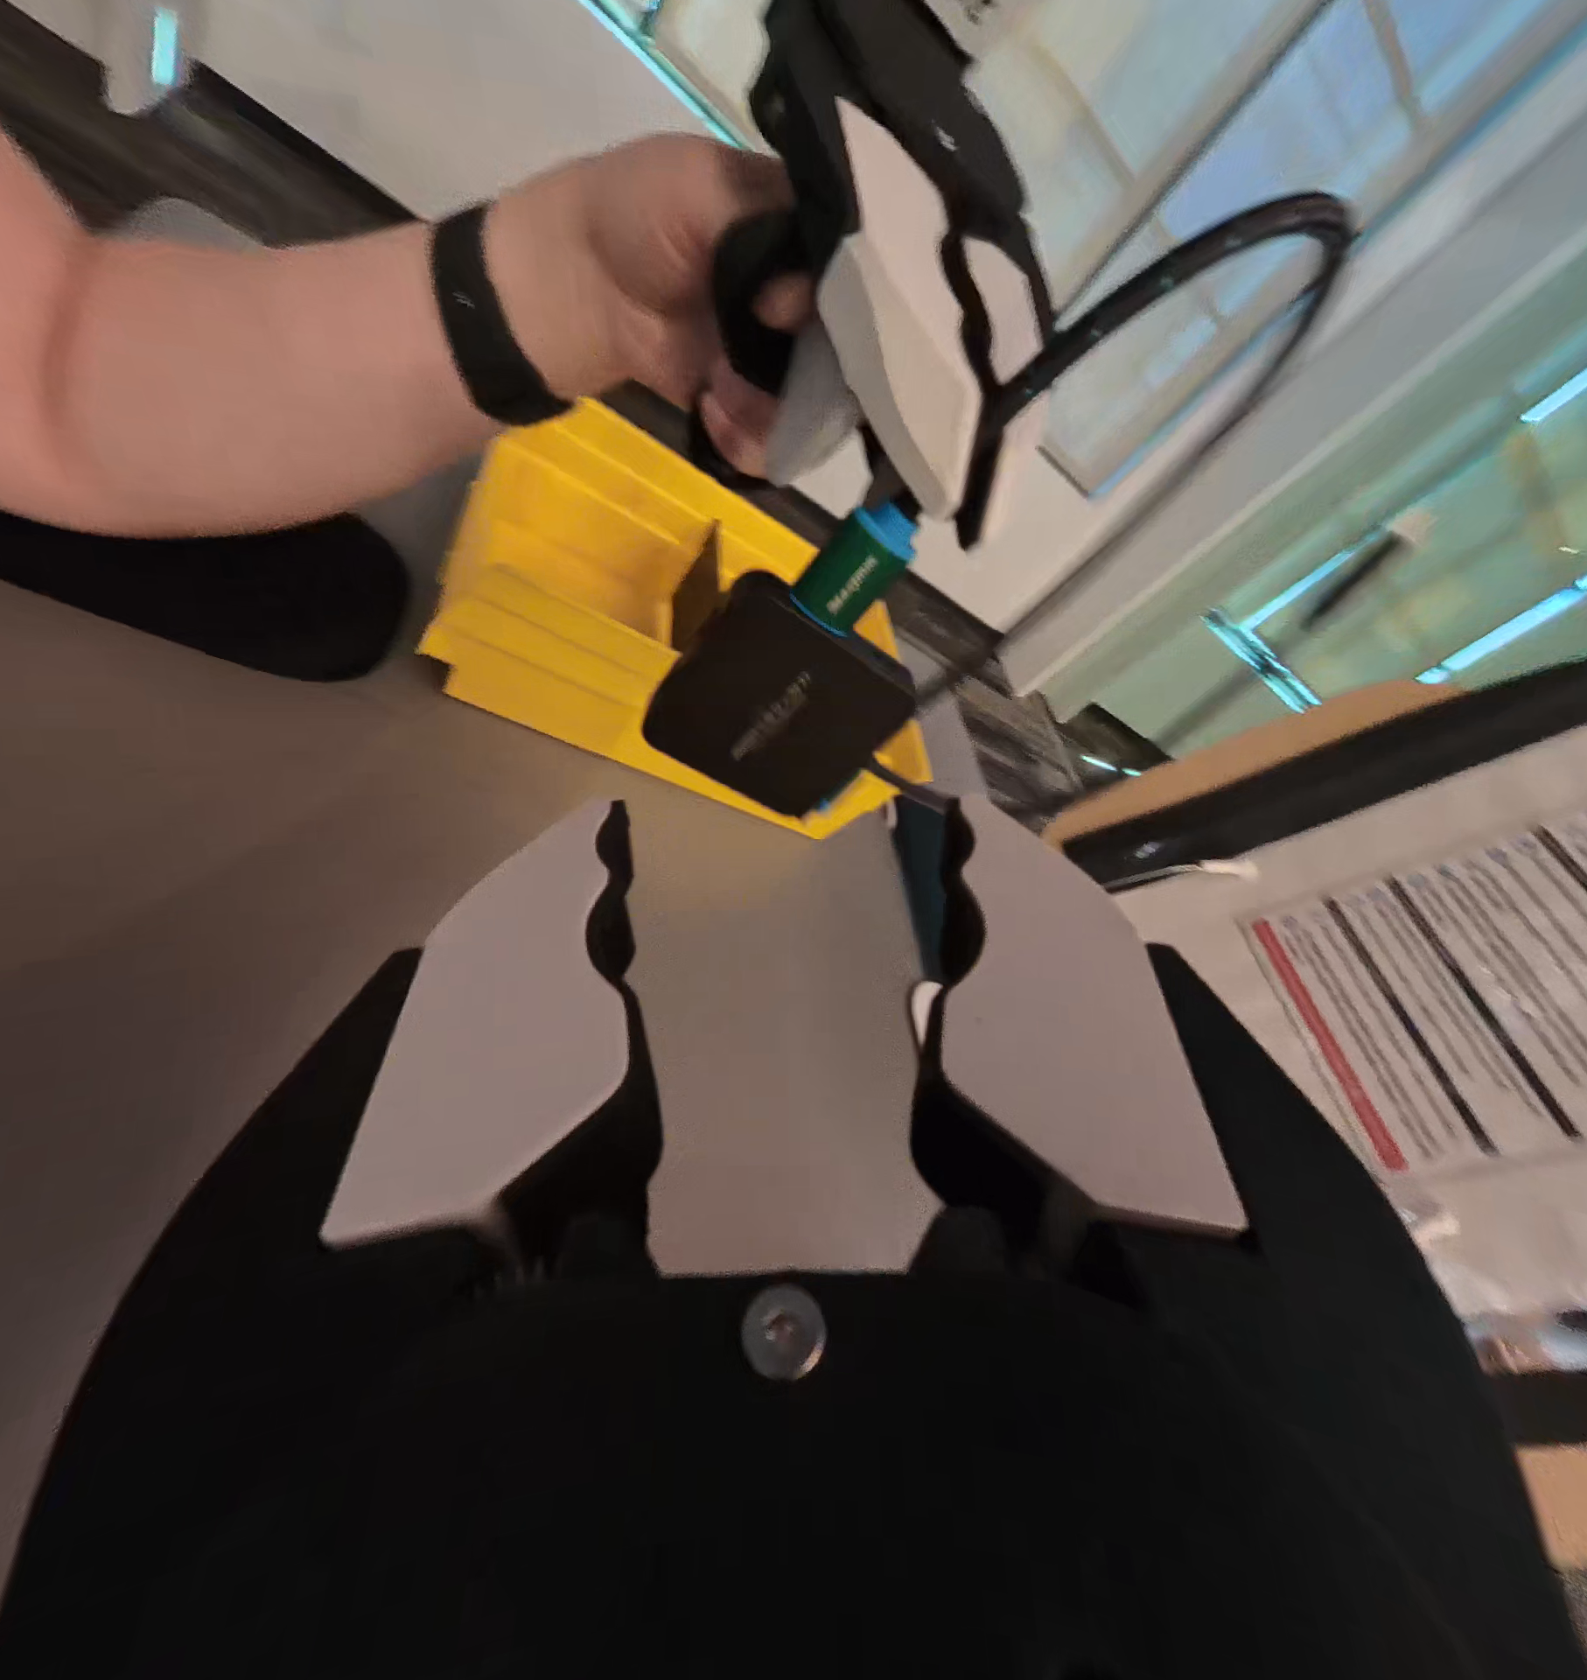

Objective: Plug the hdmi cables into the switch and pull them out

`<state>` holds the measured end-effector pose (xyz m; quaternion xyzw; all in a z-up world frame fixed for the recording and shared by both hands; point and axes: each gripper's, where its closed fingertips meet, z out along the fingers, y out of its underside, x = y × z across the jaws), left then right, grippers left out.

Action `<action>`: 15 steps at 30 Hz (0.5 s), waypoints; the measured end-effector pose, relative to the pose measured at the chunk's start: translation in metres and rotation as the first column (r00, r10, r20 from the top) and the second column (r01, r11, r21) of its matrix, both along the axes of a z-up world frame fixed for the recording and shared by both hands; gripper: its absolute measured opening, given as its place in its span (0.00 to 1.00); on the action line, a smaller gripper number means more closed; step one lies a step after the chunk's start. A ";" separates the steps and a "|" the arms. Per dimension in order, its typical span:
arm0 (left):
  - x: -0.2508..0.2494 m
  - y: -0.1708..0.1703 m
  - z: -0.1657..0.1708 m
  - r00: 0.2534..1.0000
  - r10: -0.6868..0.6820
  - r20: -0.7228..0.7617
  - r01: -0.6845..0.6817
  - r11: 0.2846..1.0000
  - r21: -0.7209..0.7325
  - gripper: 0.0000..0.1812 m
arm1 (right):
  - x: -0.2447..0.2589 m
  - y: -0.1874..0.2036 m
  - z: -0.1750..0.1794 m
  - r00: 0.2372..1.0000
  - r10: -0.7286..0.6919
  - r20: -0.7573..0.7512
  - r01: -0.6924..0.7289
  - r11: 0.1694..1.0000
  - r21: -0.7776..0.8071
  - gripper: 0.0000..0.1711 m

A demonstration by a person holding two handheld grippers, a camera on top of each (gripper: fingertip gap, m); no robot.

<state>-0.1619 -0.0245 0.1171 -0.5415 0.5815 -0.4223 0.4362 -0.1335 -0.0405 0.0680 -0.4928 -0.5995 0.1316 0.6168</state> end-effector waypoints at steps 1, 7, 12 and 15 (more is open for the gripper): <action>0.005 -0.011 -0.002 0.998 -0.067 -0.005 0.067 0.998 -0.016 0.04 | -0.003 -0.007 -0.003 0.999 0.032 0.019 -0.032 0.999 -0.012 0.41; 0.028 -0.067 -0.021 0.933 -0.355 -0.059 0.351 0.934 -0.066 0.04 | -0.008 -0.019 -0.015 0.992 0.113 0.057 -0.112 0.994 -0.010 0.43; 0.041 -0.084 -0.039 0.902 -0.410 -0.135 0.407 0.912 -0.050 0.04 | -0.007 -0.039 -0.057 0.940 0.264 0.217 -0.209 0.947 -0.246 0.21; 0.047 -0.089 -0.046 0.894 -0.418 -0.161 0.418 0.908 -0.035 0.04 | -0.007 -0.038 -0.064 0.930 0.281 0.235 -0.202 0.929 -0.310 0.15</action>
